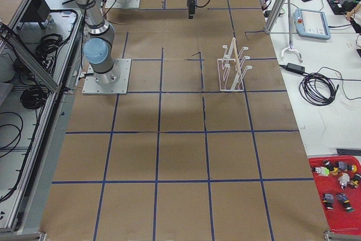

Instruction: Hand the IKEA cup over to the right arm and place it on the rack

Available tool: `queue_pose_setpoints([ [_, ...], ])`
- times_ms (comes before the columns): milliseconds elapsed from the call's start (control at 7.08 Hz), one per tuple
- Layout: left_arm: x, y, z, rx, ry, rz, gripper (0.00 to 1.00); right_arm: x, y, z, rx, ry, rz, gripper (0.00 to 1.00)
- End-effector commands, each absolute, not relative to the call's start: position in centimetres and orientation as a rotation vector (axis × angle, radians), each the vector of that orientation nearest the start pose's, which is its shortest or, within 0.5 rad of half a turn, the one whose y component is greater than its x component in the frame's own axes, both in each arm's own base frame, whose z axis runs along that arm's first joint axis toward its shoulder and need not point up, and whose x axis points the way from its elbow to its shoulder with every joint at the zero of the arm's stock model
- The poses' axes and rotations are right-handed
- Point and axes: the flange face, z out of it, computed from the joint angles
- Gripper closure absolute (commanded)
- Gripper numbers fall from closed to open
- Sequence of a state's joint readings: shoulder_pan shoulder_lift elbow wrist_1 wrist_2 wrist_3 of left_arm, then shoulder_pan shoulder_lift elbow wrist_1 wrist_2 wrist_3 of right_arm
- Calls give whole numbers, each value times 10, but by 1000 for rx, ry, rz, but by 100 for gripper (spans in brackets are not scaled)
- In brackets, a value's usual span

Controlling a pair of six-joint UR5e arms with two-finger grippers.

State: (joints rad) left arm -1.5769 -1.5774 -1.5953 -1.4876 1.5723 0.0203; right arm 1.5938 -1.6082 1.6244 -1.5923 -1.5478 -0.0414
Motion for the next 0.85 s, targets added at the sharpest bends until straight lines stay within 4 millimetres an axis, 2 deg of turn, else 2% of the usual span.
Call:
queue_pose_setpoints([
  [0, -136, -497, 479, 50, 3138, -77, 0, 147, -473, 482, -101, 3117, -10, 0],
  [283, -132, -494, 477, 62, 3137, -75, 0, 147, -473, 481, -98, 3116, -7, 0],
  [424, -125, -495, 477, 134, 3131, -74, 0, 147, -472, 480, -98, 3116, 0, 0],
  [565, -103, -499, 477, 118, 3129, -73, 0, 147, -472, 480, -98, 3116, -3, 0],
  [707, -69, -504, 470, 87, 3135, -50, 0, 147, -472, 480, -98, 3116, 0, 0],
])
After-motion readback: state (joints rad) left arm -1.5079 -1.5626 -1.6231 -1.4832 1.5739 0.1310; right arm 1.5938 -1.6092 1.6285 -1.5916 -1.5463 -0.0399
